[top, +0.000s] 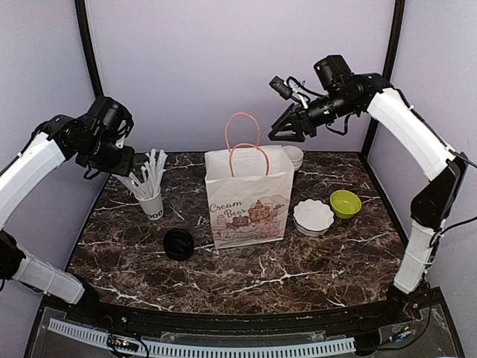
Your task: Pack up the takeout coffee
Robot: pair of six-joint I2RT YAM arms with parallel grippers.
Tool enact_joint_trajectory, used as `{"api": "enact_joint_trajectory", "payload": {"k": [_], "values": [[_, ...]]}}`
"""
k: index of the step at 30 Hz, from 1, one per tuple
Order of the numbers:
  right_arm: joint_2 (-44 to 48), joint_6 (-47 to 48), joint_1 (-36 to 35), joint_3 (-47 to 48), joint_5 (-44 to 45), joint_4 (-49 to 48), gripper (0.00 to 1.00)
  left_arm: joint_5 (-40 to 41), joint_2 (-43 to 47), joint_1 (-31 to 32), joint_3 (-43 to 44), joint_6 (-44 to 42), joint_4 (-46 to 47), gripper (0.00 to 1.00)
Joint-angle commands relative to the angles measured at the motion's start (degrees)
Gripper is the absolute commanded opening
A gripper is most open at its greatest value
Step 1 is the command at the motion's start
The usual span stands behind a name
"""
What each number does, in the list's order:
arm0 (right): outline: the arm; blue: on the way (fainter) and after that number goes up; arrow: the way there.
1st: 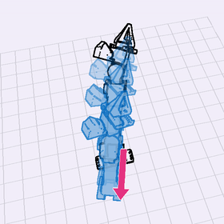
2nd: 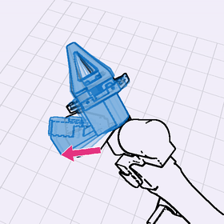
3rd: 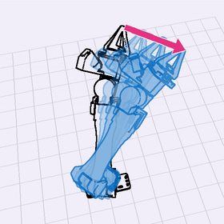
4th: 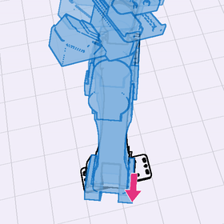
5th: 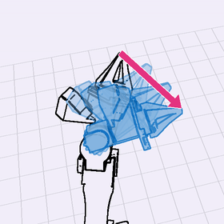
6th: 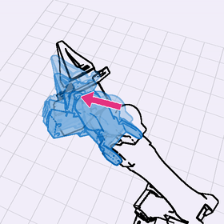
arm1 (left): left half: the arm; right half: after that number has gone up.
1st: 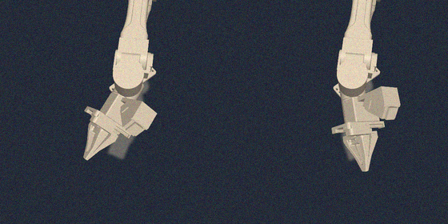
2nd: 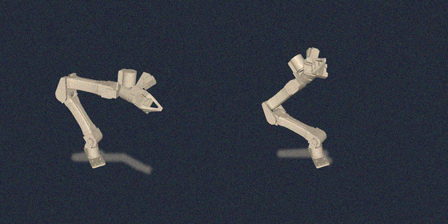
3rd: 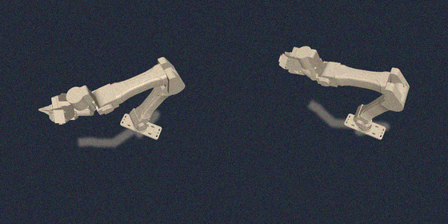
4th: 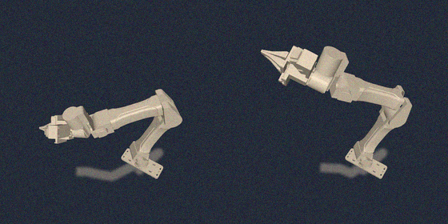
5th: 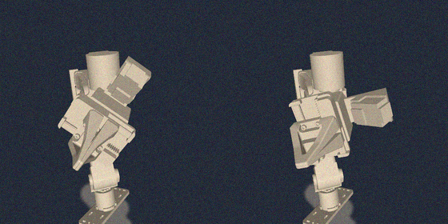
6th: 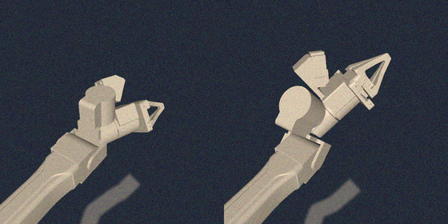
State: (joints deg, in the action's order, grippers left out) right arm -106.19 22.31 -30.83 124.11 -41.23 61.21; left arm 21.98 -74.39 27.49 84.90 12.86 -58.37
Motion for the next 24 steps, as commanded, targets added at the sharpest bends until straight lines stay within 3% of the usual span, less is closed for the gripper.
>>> {"api": "enact_joint_trajectory", "payload": {"k": [1,6,10,15,24], "values": [[6.44,0.68,2.15,-3.89,2.46,-3.36,0.6,-4.93,-1.34,-1.41,-1.56,-1.03,2.6,0.38],[8.0,0.74,3.79,-5.46,2.65,-3.64,0.6,-7.85,-2.89,-1.56,-1.21,-0.61,2.66,0.36],[8.3,0.82,4.02,-6.29,2.76,-4.0,0.6,-8.72,-2.63,-1.56,-0.23,0.0,1.62,0.43],[7.99,0.9,4.11,-6.6,2.39,-3.97,0.6,-9.87,-1.29,-1.56,-0.38,1.25,-0.62,0.44],[6.69,0.55,4.05,-5.73,1.5,-3.81,0.6,-9.59,-0.55,-1.56,-1.55,1.39,-1.15,0.18]]}}
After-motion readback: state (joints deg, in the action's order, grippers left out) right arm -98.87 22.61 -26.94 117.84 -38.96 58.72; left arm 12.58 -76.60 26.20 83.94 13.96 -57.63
